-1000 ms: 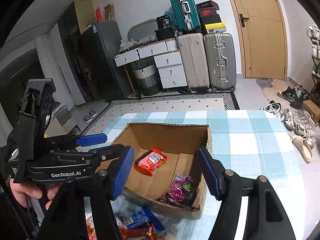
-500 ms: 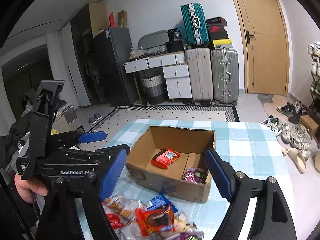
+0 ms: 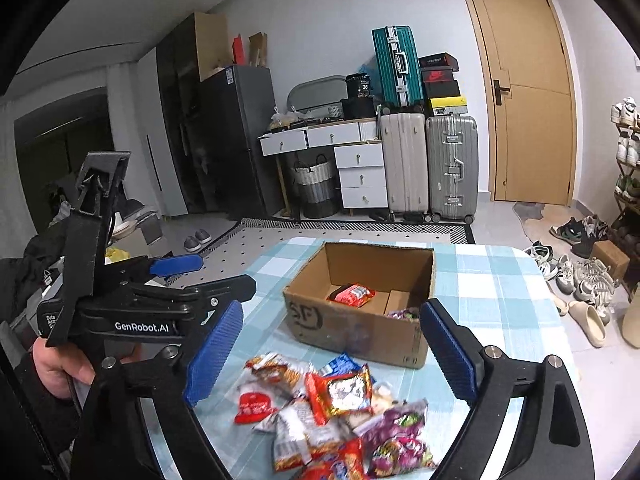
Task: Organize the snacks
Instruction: 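Withdraw both tools from the box back toward the snack pile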
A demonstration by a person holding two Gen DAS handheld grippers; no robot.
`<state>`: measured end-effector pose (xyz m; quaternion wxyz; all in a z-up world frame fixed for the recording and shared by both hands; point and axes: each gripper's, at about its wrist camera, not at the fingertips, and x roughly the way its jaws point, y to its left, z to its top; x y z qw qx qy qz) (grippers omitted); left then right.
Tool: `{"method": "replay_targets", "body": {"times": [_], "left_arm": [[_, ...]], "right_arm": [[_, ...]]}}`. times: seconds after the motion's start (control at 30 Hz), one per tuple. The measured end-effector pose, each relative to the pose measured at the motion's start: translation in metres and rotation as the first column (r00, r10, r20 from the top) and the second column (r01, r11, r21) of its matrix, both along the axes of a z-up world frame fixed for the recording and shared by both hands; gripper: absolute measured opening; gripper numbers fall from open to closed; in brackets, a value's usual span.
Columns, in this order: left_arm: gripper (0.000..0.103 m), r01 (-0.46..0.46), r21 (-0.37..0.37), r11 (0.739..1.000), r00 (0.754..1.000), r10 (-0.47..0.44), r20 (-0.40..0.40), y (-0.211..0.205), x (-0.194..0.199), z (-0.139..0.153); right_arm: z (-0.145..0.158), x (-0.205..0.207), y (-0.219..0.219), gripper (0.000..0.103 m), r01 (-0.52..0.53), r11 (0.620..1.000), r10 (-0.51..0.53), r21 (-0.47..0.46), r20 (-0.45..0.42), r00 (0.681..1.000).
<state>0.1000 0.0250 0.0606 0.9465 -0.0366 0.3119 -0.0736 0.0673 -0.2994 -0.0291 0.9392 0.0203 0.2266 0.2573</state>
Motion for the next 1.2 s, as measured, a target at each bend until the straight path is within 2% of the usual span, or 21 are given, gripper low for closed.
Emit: {"method": "replay_targets", "body": {"times": [0.4, 0.53, 0.93, 1.2], "left_arm": [[0.102, -0.041, -0.016, 0.999, 0.999, 0.041, 0.001, 0.01, -0.052, -0.025], [0.102, -0.053, -0.033, 0.998, 0.999, 0.053, -0.013, 0.014, -0.06, -0.037], [0.102, -0.072, -0.046, 0.996, 0.995, 0.068, -0.067, 0.016, -0.062, -0.078], [0.102, -0.072, -0.036, 0.997, 0.993, 0.068, -0.093, 0.014, -0.06, -0.104]], "right_arm": [[-0.025, -0.034, -0.012, 0.095, 0.028, 0.999, -0.026, 0.036, -0.045, 0.999], [-0.036, -0.042, -0.012, 0.099, 0.032, 0.999, -0.03, 0.028, -0.058, 0.998], [-0.085, -0.058, -0.005, 0.101, 0.033, 0.999, -0.037, -0.035, -0.119, 0.992], [-0.111, -0.053, -0.008, 0.101, 0.025, 1.0, -0.028, -0.018, -0.177, 0.984]]}}
